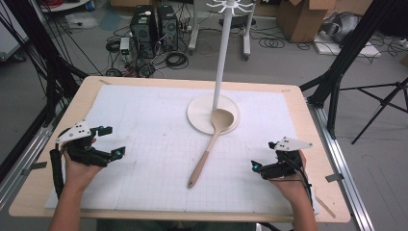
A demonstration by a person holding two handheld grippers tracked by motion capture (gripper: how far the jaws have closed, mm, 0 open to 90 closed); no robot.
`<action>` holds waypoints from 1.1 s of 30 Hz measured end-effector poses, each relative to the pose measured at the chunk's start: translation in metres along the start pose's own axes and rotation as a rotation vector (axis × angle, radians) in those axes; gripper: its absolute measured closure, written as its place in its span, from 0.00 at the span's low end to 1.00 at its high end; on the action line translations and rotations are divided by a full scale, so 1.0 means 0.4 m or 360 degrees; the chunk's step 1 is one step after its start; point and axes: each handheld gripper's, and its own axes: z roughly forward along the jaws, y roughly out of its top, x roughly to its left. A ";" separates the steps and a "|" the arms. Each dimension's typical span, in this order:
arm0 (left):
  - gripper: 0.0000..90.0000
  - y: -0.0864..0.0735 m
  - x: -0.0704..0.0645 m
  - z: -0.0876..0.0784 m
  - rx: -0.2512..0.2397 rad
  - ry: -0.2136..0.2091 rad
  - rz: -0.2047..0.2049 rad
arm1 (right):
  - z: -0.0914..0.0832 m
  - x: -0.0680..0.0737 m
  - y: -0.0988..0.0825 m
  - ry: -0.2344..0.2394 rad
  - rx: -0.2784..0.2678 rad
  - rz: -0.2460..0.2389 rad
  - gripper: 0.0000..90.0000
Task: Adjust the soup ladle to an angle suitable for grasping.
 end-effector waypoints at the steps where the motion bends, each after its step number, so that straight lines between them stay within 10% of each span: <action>1: 0.02 -0.001 0.000 0.003 0.0005 -0.0001 0.0001 | -0.001 0.000 0.000 0.0001 0.0003 0.0009 0.00; 33: 0.02 0.025 -0.056 0.093 0.0130 -0.0109 0.0048 | -0.037 0.001 0.010 -0.0054 0.0014 -0.0028 0.00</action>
